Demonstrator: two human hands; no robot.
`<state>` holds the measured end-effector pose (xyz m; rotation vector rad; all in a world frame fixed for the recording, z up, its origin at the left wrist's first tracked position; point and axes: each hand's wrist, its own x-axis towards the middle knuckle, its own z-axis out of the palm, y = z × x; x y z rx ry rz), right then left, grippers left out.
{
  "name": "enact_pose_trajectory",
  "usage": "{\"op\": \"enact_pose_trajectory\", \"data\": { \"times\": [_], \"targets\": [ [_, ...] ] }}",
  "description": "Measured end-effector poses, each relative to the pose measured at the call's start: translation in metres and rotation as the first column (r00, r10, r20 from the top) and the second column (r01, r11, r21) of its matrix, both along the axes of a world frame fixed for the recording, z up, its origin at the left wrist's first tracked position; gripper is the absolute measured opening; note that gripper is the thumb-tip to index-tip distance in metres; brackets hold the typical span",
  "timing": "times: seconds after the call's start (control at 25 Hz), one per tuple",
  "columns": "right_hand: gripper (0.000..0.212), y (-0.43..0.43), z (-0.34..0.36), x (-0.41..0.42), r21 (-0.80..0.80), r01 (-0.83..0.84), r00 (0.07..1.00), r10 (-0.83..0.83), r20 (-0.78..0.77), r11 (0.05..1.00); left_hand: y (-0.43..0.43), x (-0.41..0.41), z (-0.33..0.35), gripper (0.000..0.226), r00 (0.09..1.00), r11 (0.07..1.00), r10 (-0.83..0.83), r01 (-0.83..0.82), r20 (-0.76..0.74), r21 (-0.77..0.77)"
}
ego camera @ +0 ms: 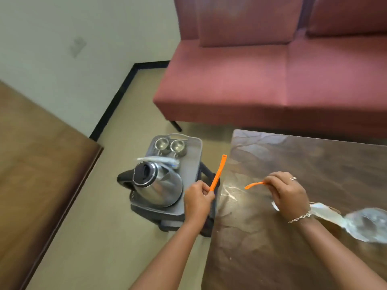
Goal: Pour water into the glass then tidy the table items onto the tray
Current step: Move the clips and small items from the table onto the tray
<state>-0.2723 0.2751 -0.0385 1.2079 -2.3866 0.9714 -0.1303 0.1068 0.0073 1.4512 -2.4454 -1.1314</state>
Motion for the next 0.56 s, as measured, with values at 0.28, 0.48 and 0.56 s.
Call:
{"op": "enact_pose_trajectory", "data": {
  "times": [0.28,0.48,0.56],
  "targets": [
    [0.024,-0.117,-0.039,0.024,0.142,-0.372,0.915,0.388,-0.112,0.917,-0.084,0.062,-0.082,0.008,0.954,0.991,0.065,-0.028,0.291,-0.130],
    [0.022,-0.162,-0.064,0.036,0.208,-0.545,0.804,0.577,-0.146,0.812,-0.095,0.067,-0.125,0.018,0.818,0.949,-0.170,0.286,0.549,-0.133],
    [0.028,-0.173,-0.075,0.039,0.226,-0.575,0.778,0.611,-0.144,0.786,-0.095,0.060,-0.129,0.014,0.791,0.934,-0.222,0.339,0.570,-0.108]
  ]
}}
